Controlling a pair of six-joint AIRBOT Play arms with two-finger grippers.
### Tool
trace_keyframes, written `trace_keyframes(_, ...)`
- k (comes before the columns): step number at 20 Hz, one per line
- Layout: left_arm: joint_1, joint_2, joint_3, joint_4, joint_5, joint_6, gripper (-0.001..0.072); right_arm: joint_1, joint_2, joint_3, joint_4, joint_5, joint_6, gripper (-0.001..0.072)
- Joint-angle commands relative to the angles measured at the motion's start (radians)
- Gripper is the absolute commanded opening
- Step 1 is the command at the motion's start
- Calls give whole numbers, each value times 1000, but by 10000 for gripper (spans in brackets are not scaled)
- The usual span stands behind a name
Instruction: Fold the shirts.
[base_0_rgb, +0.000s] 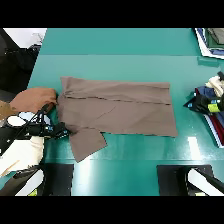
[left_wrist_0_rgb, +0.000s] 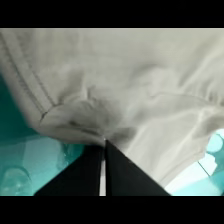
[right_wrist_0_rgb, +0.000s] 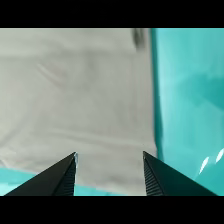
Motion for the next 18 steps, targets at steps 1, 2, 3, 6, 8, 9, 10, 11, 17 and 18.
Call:
trace_keyframes(1, 0, 1, 21, -56, -42, 57, 30, -98, 0, -156, -1, 31, -29, 473)
trace_keyframes(2, 0, 1, 26, -80, -46, 64, 30, -121, -4, -208, 2, 14, -32, 473)
trace_keyframes(3, 0, 1, 28, -101, -45, 77, 30, -134, -16, -247, 2, 2, -42, 473)
trace_keyframes(6, 0, 1, 28, -110, -45, 82, 30, -140, -69, -327, 16, -21, -70, 473)
trace_keyframes(8, 0, 1, 28, -110, -45, 82, 30, -140, -100, -344, 36, -32, -84, 469)
trace_keyframes(9, 0, 1, 28, -109, -45, 82, 30, -140, -109, -345, 31, -32, -85, 448)
trace_keyframes(10, 0, 1, 28, -106, -45, 82, 30, -140, -112, -345, 27, -32, -85, 448)
trace_keyframes(11, 0, 1, 28, -103, -45, 82, 30, -140, -111, -345, 26, -32, -85, 440)
trace_keyframes(17, 0, 1, 28, -101, -51, 82, 29, -140, -109, -344, 28, -19, -129, 16)
trace_keyframes(18, 0, 3, 29, -98, -57, 82, 28, -140, -109, -342, 26, -11, -141, 17)
